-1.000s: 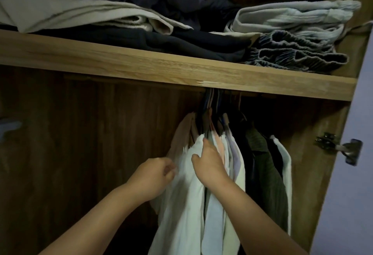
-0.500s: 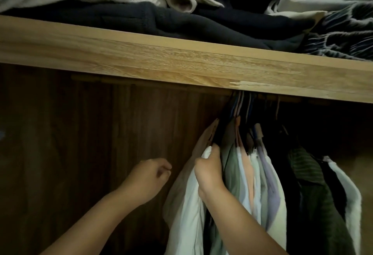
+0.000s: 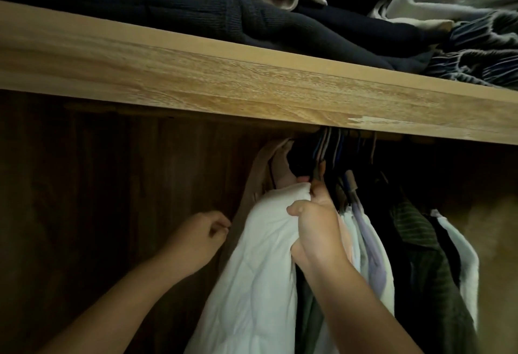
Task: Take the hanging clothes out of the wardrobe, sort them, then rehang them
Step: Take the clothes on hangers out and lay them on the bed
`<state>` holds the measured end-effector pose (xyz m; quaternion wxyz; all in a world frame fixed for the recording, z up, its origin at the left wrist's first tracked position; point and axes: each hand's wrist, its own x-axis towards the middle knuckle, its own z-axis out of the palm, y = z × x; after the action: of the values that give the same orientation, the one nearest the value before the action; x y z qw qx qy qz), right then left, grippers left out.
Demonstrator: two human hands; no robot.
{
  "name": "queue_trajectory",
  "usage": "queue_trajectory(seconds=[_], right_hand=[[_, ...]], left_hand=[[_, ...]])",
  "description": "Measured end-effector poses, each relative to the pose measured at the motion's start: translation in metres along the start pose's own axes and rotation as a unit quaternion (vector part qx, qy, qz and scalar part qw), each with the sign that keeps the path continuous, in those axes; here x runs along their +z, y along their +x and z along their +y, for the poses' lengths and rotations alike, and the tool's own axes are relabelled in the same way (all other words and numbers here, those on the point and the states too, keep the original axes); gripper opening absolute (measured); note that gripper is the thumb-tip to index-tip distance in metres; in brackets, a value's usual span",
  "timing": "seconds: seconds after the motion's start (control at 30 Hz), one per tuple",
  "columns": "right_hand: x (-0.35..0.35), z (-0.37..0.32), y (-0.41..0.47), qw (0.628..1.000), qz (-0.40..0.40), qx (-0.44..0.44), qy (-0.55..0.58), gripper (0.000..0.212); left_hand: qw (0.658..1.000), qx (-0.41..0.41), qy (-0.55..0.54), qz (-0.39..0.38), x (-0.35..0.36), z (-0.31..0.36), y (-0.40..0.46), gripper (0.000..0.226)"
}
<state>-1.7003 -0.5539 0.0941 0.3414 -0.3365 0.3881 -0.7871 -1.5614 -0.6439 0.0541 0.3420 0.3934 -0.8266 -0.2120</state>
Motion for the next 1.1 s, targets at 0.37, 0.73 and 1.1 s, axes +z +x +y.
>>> queue_trajectory(seconds=[0.37, 0.73, 1.1], right_hand=[[-0.049, -0.015, -0.068, 0.993, -0.045, 0.041, -0.099, 0.044], [-0.126, -0.052, -0.143, 0.956, -0.089, 0.076, -0.27, 0.051], [-0.208, -0.129, -0.283, 0.944, -0.088, 0.121, -0.293, 0.049]], left_hand=[[0.997, 0.031, -0.056, 0.045, 0.015, 0.009, 0.017, 0.022], [0.996, 0.067, -0.016, 0.052, 0.062, 0.036, 0.008, 0.045], [0.974, 0.213, 0.057, 0.043, 0.077, 0.106, -0.089, 0.022]])
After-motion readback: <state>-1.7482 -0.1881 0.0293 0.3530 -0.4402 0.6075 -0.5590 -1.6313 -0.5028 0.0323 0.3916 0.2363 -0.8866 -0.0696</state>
